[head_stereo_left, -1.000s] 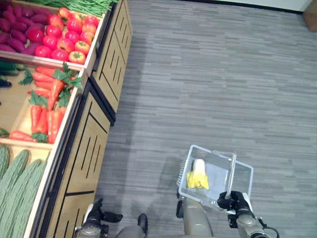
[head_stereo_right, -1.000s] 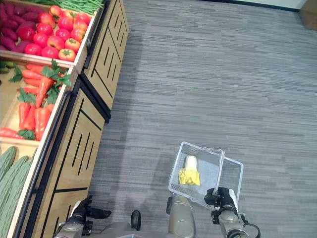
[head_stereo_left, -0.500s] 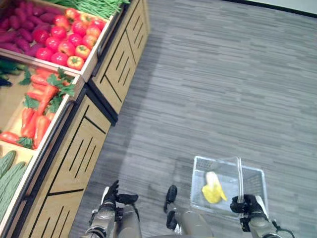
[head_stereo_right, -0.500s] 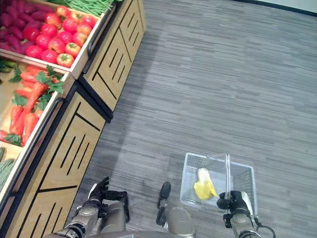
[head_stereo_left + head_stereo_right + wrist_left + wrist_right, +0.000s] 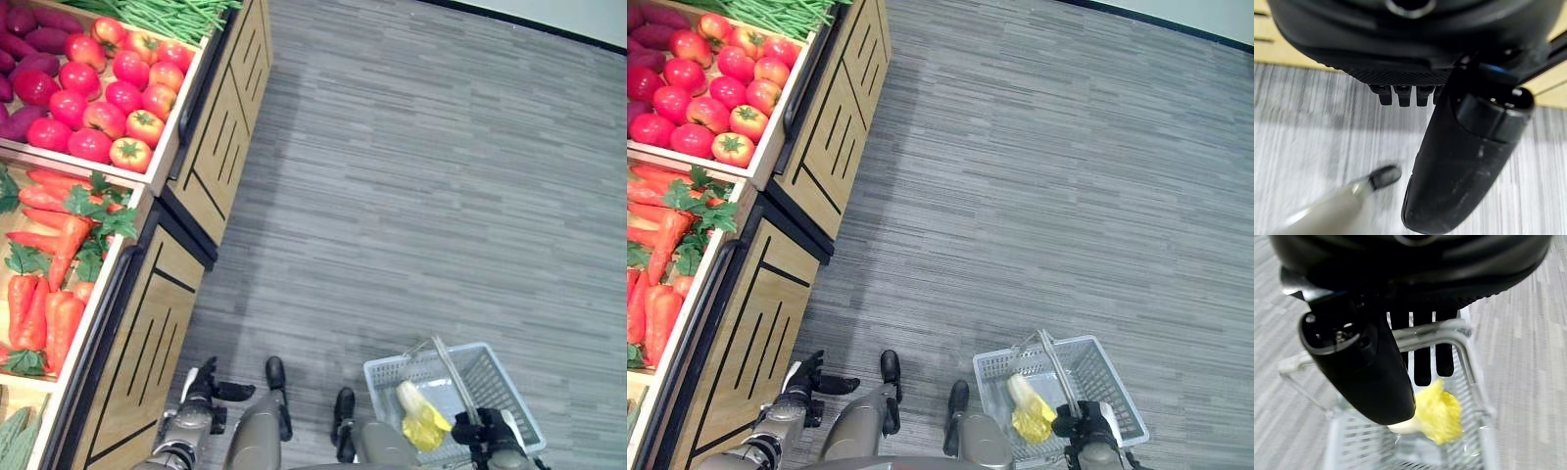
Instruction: Get the vegetables into the basket
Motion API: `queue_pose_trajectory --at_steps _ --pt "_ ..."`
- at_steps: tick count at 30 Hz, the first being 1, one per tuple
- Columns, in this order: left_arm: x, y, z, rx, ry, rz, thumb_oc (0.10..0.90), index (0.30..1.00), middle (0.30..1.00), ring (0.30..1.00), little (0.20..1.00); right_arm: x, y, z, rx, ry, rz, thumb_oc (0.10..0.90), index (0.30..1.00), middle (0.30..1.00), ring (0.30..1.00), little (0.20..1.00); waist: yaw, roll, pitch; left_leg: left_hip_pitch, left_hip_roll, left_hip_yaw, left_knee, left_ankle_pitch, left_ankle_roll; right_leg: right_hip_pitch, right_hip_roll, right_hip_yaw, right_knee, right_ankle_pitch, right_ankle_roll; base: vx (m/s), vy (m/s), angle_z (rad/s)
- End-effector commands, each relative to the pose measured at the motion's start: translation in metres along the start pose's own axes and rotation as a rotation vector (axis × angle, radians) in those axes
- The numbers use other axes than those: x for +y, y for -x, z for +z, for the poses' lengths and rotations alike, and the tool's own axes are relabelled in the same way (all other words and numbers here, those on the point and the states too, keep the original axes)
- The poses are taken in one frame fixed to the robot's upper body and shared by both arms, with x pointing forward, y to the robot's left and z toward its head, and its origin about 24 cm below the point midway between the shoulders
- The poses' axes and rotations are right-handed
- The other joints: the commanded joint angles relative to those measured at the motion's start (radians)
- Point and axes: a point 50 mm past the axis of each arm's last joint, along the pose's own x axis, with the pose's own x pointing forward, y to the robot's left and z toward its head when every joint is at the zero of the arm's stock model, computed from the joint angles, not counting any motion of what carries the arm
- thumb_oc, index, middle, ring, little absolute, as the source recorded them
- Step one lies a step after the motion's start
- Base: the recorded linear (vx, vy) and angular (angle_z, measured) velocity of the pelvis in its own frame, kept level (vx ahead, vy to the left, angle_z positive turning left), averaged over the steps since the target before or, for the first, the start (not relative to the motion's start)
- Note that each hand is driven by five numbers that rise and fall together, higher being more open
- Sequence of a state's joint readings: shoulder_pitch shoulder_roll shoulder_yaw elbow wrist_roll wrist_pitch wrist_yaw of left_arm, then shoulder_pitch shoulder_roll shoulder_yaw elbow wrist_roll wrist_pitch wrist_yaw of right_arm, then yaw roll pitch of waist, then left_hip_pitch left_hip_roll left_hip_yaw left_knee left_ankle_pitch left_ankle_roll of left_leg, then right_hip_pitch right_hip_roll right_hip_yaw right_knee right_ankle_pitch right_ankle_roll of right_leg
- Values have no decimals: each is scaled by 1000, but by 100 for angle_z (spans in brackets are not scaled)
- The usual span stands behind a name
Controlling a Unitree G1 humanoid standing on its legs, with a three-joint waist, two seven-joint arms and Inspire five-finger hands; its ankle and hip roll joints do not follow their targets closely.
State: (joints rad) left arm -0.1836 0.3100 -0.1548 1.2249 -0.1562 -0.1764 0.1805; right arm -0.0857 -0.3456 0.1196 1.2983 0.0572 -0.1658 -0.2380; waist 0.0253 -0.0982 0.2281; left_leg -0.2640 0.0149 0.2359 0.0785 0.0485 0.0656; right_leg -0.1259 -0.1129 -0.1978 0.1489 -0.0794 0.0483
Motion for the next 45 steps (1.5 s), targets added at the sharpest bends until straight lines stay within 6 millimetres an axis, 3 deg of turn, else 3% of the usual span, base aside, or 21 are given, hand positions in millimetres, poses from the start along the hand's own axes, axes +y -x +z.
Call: queue_pose_trajectory --at_steps 1,3,5,7,11,13,16,18,20,26,28,29,30,31,32,33,35,36,37,39,45 --pt "5 6 -17 18 0 27 900 1000 1000 1000 1000 -27 -3 7 -59 -50 -101 400 300 300 300 300 25 -37 -30 -100 38 -6 157 -67 -79 72 -98 37 -12 149 115 51 64 -12" --pt "6 7 -18 18 1 28 900 1000 1000 1000 1000 -23 -4 12 -77 -38 -88 400 300 300 300 300 33 -44 -32 -80 26 1 141 -74 -68 60 -112 32 13 210 129 62 108 -4" --pt "6 7 -19 16 7 23 900 1000 1000 1000 1000 -21 -4 17 -97 -34 -76 400 300 300 300 300 38 -36 -27 -48 22 -3 105 -73 -52 13 -110 42 114 258 135 62 130 -24" --pt "5 8 -20 15 -4 11 900 1000 1000 1000 1000 -16 -5 29 -142 -16 -52 400 300 300 300 300 22 -7 -11 19 20 -27 47 -70 -44 -67 -74 69 209 256 124 145 153 -19" --pt "4 8 -23 31 5 13 900 1000 1000 1000 1000 -14 -5 36 -171 -2 -43 400 300 300 300 300 -9 16 10 85 21 -55 8 -56 -58 -142 -62 69 163 213 106 191 -8 48" --pt "3 9 -28 53 20 16 900 1000 1000 1000 1000 -14 -6 40 -180 0 -44 400 300 300 300 300 -37 16 27 129 15 -101 17 -76 -81 -189 -79 112 1 242 122 302 -193 63" --pt "0 12 -35 82 16 6 900 1000 1000 1000 1000 -15 -5 35 -165 -1 -45 400 300 300 300 300 -63 13 29 161 9 -155 49 -116 -99 -213 -101 173 -79 286 144 317 -210 78" --pt "-3 14 -41 104 6 -13 900 1000 1000 1000 1000 -15 -5 31 -149 -5 -43 400 300 300 300 300 -69 10 22 173 2 -188 65 -126 -107 -193 -88 189 -70 266 142 286 -225 149" --pt "-6 18 -52 151 24 -23 900 1000 1000 1000 1000 -16 -5 28 -142 -4 -34 400 300 300 300 300 -61 15 -10 205 36 -224 33 -98 -134 -163 -52 143 -31 218 119 240 -313 113" --pt "-5 19 -55 162 47 -17 900 1000 1000 1000 1000 -20 -4 22 -131 11 -34 400 300 300 300 300 -55 23 -31 199 113 -290 31 -46 -177 -130 -9 71 0 137 70 111 -283 71" --pt "-8 18 -52 152 56 -20 900 1000 1000 1000 1000 -28 -5 17 -112 3 -61 400 300 300 300 300 -57 26 -29 171 131 -252 68 -18 -181 -105 -12 31 8 114 55 81 -251 42" --pt "-9 17 -49 147 51 -29 900 1000 1000 1000 1000 -32 -5 14 -103 -3 -73 400 300 300 300 300 -63 25 -26 146 143 -195 99 -5 -179 -92 -20 10 12 105 48 37 -131 75" --pt "-9 17 -49 147 51 -29 900 1000 1000 1000 1000 -32 -5 14 -103 -3 -73 400 300 300 300 300 -63 26 -26 146 143 -195 100 -5 -179 -92 -20 10 12 105 48 43 -197 96" --pt "-13 15 -42 126 46 -41 900 1000 1000 1000 1000 -38 -4 4 -65 -19 -98 400 300 300 300 300 -77 29 -22 118 181 -42 134 8 -168 -58 -29 -44 12 81 35 43 -233 89" --pt "-15 13 -35 107 36 -49 900 1000 1000 1000 1000 -41 -2 -6 -21 -45 -120 400 300 300 300 300 -81 38 -21 90 171 59 125 -8 -160 -32 -31 -85 5 66 34 43 -232 85" --pt "-15 13 -35 107 35 -49 900 1000 1000 1000 1000 -41 -2 -6 -21 -45 -120 400 300 300 300 300 -81 38 -21 89 170 59 125 -8 -160 -33 -31 -85 6 66 35 42 -106 128" --pt "-18 12 -31 92 19 -57 900 1000 1000 1000 1000 -42 -1 -14 10 -59 -132 400 300 300 300 300 -83 51 -32 43 128 111 82 -1 -146 -19 -30 -115 -4 61 37 116 -21 131" --pt "-18 12 -30 90 10 -59 900 1000 1000 1000 1000 -42 0 -15 14 -59 -133 400 300 300 300 300 -83 55 -34 34 117 114 75 -9 -156 -7 -25 -108 1 43 46 181 8 49" --pt "-17 12 -31 91 0 -60 900 1000 1000 1000 1000 -41 0 -16 14 -55 -128 400 300 300 300 300 -92 59 -35 41 129 160 65 -3 -151 -9 -24 -116 8 43 47 212 51 4" --pt "-13 13 -38 115 -4 -48 900 1000 1000 1000 1000 -34 1 -18 23 -51 -108 400 300 300 300 300 -87 49 -31 68 105 143 59 -31 -138 6 -36 -111 52 18 54 212 148 -10" --pt "-10 13 -38 108 0 -43 900 1000 1000 1000 1000 -30 2 -22 46 -47 -97 400 300 300 300 300 -64 37 -35 81 74 152 43 -52 -112 34 -77 -120 57 53 82 156 138 3"
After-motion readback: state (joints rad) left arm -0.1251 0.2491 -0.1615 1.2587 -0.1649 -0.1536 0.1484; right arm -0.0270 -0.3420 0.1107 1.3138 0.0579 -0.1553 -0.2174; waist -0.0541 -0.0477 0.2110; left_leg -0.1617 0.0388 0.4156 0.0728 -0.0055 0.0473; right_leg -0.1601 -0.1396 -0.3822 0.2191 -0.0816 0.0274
